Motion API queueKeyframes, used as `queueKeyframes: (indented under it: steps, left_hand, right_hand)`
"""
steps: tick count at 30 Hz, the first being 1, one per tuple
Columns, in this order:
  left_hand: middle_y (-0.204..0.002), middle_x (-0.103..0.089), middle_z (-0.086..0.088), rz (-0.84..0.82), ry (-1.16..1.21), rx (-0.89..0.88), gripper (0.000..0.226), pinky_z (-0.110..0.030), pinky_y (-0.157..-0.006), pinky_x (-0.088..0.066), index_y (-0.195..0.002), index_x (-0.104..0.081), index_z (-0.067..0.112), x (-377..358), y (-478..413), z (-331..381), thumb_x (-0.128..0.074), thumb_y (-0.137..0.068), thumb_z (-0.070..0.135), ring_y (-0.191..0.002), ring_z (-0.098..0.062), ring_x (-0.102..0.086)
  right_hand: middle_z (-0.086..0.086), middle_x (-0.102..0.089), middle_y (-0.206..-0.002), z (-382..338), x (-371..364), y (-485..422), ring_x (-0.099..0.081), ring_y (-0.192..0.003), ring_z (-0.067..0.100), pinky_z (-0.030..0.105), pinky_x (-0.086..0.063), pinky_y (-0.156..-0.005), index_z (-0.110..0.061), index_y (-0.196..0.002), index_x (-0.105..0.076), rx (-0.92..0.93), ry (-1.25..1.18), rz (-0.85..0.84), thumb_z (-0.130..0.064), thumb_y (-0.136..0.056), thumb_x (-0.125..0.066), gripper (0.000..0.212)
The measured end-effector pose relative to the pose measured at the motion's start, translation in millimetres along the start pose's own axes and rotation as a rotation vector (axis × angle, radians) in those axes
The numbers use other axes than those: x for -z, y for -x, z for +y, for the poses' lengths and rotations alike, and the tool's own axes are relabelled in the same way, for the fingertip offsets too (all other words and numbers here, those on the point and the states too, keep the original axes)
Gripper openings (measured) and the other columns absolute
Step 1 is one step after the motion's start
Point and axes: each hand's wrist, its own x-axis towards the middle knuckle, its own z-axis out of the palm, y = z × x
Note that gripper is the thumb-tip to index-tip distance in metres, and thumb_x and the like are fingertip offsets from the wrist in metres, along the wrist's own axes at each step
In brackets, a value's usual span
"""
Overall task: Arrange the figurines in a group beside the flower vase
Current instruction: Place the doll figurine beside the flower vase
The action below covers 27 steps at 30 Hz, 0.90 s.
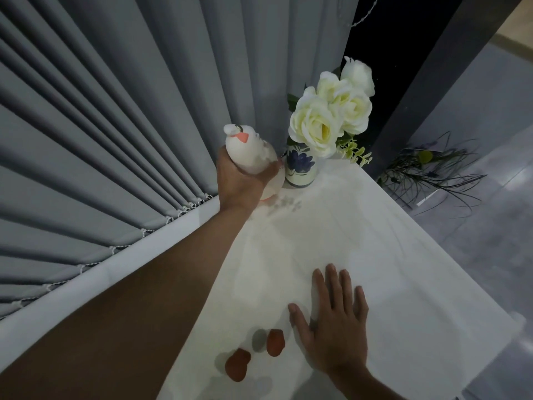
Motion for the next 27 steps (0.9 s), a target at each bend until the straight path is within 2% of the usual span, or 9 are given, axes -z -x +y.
queueKeyframes:
  steps: [6,10,12,15,17,19,21,23,27]
  left_hand:
    - [-0.127,-0.055,0.003,-0.097,-0.010,0.050,0.093,-0.041,-0.100,-0.051,-0.139,-0.038,0.024,3.3,1.2,9.5,-0.092,-0.063,0.024,-0.112,-0.018,-0.056]
    - [-0.130,-0.040,-0.002,0.009,-0.096,0.019,0.104,-0.029,-0.098,-0.042,-0.137,-0.038,0.020,-3.7,6.9,15.3,-0.094,-0.053,0.047,-0.114,-0.015,-0.048]
    - [-0.130,-0.040,-0.003,0.059,-0.122,0.007,0.101,-0.026,-0.093,-0.039,-0.135,-0.040,0.016,-4.3,9.4,15.5,-0.094,-0.055,0.044,-0.108,-0.013,-0.046]
    - [-0.126,-0.049,0.000,0.022,-0.076,-0.018,0.092,-0.033,-0.094,-0.052,-0.131,-0.042,0.019,-2.3,9.4,10.3,-0.093,-0.055,0.029,-0.109,-0.015,-0.055]
    - [-0.127,-0.053,0.001,-0.026,-0.061,-0.031,0.096,-0.038,-0.096,-0.055,-0.133,-0.040,0.022,-1.1,9.1,8.5,-0.092,-0.052,0.028,-0.112,-0.016,-0.058]
    - [-0.130,-0.047,0.002,-0.025,-0.093,-0.044,0.100,-0.029,-0.099,-0.051,-0.136,-0.039,0.022,-1.0,10.2,8.0,-0.094,-0.053,0.037,-0.113,-0.012,-0.054]
    - [-0.132,-0.041,0.000,0.002,-0.156,-0.041,0.096,-0.018,-0.091,-0.041,-0.136,-0.041,0.019,-1.6,13.8,9.7,-0.093,-0.058,0.041,-0.107,-0.007,-0.047]
    - [-0.129,-0.042,-0.001,0.008,-0.207,-0.044,0.086,-0.016,-0.085,-0.038,-0.132,-0.046,0.016,-1.9,15.4,9.7,-0.091,-0.063,0.040,-0.101,-0.007,-0.046]
    - [-0.125,-0.043,-0.001,-0.031,-0.256,-0.067,0.083,-0.020,-0.088,-0.041,-0.133,-0.048,0.015,1.6,12.5,11.3,-0.090,-0.066,0.040,-0.099,-0.009,-0.047]
  right_hand:
    - [0.005,-0.017,-0.172,0.1,0.7,0.5,-0.009,-0.160,0.030,0.057,-0.013,-0.127,-0.023,-0.162,-0.029,0.004,-0.003,0.003,-0.078,-0.097,-0.029,0.085]
    - [0.003,-0.017,-0.172,-0.9,1.7,-0.3,-0.009,-0.160,0.030,0.057,-0.012,-0.128,-0.024,-0.162,-0.030,-0.003,-0.001,-0.003,-0.079,-0.096,-0.028,0.085]
    - [0.003,-0.018,-0.171,-1.7,2.0,-0.5,-0.010,-0.160,0.030,0.058,-0.013,-0.127,-0.025,-0.161,-0.031,-0.006,-0.008,0.000,-0.079,-0.096,-0.028,0.085]
    - [0.004,-0.019,-0.171,-1.6,2.1,0.2,-0.012,-0.159,0.031,0.058,-0.015,-0.127,-0.025,-0.161,-0.032,-0.008,-0.009,0.007,-0.079,-0.096,-0.030,0.084]
    - [0.003,-0.017,-0.172,-1.4,1.9,0.1,-0.010,-0.160,0.030,0.058,-0.015,-0.127,-0.025,-0.161,-0.031,-0.006,-0.009,0.005,-0.079,-0.096,-0.030,0.085]
    - [0.003,-0.017,-0.172,-1.1,1.5,0.0,-0.010,-0.160,0.030,0.058,-0.015,-0.127,-0.025,-0.161,-0.031,-0.005,-0.014,0.005,-0.079,-0.096,-0.029,0.085]
    - [0.003,-0.017,-0.172,-0.7,1.2,0.3,-0.009,-0.160,0.030,0.058,-0.014,-0.127,-0.025,-0.161,-0.031,-0.003,-0.014,0.005,-0.078,-0.096,-0.029,0.085]
    - [0.003,-0.015,-0.172,-0.1,0.5,0.4,-0.007,-0.160,0.029,0.056,-0.011,-0.128,-0.025,-0.161,-0.030,-0.004,-0.014,0.002,-0.078,-0.096,-0.029,0.085]
    - [0.002,-0.014,-0.172,-0.6,0.4,-0.3,-0.006,-0.160,0.029,0.057,-0.011,-0.128,-0.025,-0.162,-0.028,-0.005,-0.012,-0.004,-0.079,-0.096,-0.028,0.085]
